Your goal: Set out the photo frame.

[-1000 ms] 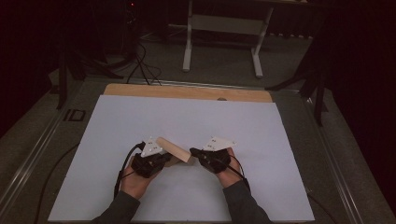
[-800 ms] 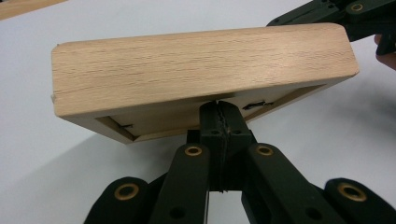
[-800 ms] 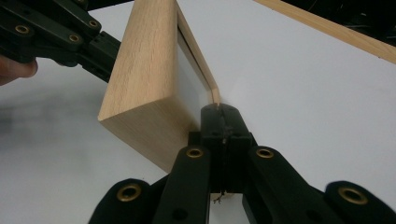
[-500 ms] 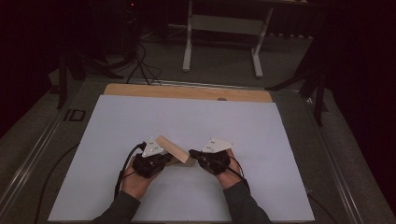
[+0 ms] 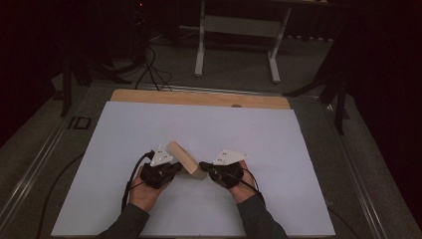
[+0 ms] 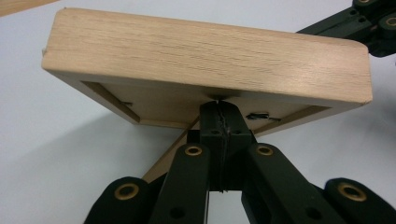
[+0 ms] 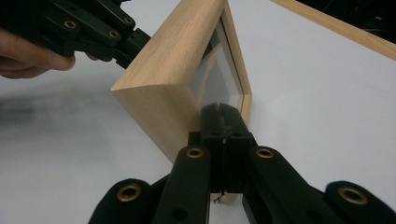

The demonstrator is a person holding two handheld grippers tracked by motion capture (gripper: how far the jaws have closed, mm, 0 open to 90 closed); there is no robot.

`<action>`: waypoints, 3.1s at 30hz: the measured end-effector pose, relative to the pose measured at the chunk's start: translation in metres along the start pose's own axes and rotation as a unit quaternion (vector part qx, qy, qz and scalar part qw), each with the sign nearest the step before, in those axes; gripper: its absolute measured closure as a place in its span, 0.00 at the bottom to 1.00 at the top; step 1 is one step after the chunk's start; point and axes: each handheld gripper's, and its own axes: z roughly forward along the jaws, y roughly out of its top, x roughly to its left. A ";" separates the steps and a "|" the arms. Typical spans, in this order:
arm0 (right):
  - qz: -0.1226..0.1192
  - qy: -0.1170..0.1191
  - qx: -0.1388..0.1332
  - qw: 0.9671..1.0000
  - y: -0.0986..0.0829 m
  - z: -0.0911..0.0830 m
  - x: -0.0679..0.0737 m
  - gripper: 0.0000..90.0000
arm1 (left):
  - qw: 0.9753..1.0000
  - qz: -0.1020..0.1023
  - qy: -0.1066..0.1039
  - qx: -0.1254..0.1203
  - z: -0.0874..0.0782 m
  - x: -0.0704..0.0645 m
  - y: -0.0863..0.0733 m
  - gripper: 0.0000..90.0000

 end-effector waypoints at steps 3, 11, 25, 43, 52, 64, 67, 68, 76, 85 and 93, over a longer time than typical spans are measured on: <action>-0.001 0.000 -0.001 1.000 0.000 0.000 0.000 1.00 | 1.000 0.001 -0.001 0.002 0.001 -0.001 0.000 1.00; -0.003 0.001 0.001 1.000 0.000 0.000 0.001 1.00 | 1.000 0.003 -0.007 0.006 0.005 -0.004 -0.002 1.00; -0.006 0.003 0.001 1.000 0.000 0.000 0.003 1.00 | 1.000 0.009 -0.015 0.013 0.009 -0.007 -0.005 1.00; -0.011 0.015 0.001 1.000 0.001 0.002 0.009 1.00 | 1.000 -0.008 -0.013 0.009 0.011 -0.001 -0.007 1.00; -0.012 0.020 -0.002 1.000 0.000 0.005 0.014 1.00 | 1.000 -0.022 -0.011 0.003 0.012 0.004 -0.009 1.00; -0.014 0.015 -0.006 1.000 0.002 0.010 0.021 1.00 | 1.000 -0.028 -0.011 0.001 0.013 0.009 -0.009 1.00; -0.013 0.014 -0.008 1.000 0.002 0.011 0.023 1.00 | 0.999 -0.032 -0.012 0.000 0.013 0.010 -0.009 1.00; -0.013 0.013 -0.008 1.000 0.002 0.012 0.023 1.00 | 0.999 -0.033 -0.013 0.000 0.013 0.010 -0.009 1.00; -0.009 0.006 -0.014 1.000 0.001 0.012 0.023 0.93 | 0.999 -0.038 -0.010 -0.001 0.010 0.016 -0.011 0.88; -0.012 0.004 -0.013 1.000 0.001 0.011 0.022 0.91 | 1.000 -0.024 0.001 -0.004 0.001 0.014 -0.010 0.84; -0.003 -0.003 -0.020 1.000 0.001 0.006 0.016 0.84 | 0.999 -0.044 0.016 -0.023 -0.015 0.022 -0.009 0.74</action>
